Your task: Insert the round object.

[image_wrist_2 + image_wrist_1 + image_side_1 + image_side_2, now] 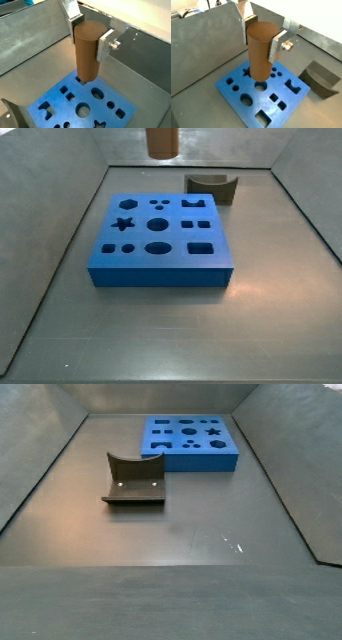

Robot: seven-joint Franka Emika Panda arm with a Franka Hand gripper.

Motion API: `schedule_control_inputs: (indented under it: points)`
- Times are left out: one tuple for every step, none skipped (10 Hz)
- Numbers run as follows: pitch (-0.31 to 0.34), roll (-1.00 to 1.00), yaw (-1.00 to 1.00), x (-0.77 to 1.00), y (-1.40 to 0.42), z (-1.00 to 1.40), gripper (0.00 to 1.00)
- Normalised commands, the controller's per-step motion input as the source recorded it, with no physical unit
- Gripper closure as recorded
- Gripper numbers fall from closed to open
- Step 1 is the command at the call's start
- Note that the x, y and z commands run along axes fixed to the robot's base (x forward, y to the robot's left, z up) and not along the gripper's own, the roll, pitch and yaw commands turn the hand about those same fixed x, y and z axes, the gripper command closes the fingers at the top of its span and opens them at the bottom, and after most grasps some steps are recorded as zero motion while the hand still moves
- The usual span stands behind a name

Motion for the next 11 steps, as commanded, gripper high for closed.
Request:
schedule_control_inputs:
  points:
    - [-0.05,0.0,-0.1,0.0,0.41,-1.0,1.0]
    - [-0.04,0.0,-0.13,0.0,0.4,-1.0,1.0]
    - [-0.054,0.0,-0.12,0.0,0.39,-1.0,1.0]
    - [-0.073,0.0,-0.11,0.0,0.37,-1.0,1.0]
    - [-0.081,-0.01,-0.12,0.02,0.31,-0.97,1.0]
    - [-0.04,0.0,-0.19,0.29,0.05,-1.0,1.0]
    - [-0.069,-0.01,-0.21,0.0,0.0,-1.0,1.0]
    - [0.0,0.0,-0.08,-0.03,-0.05,-0.65,1.0]
    - [0.0,0.06,-0.06,-0.11,0.0,-0.52,1.0]
    - [0.0,0.1,-0.02,-0.23,0.0,-0.48,1.0]
    - [0.0,0.02,0.0,-0.16,-0.03,-0.4,1.0]
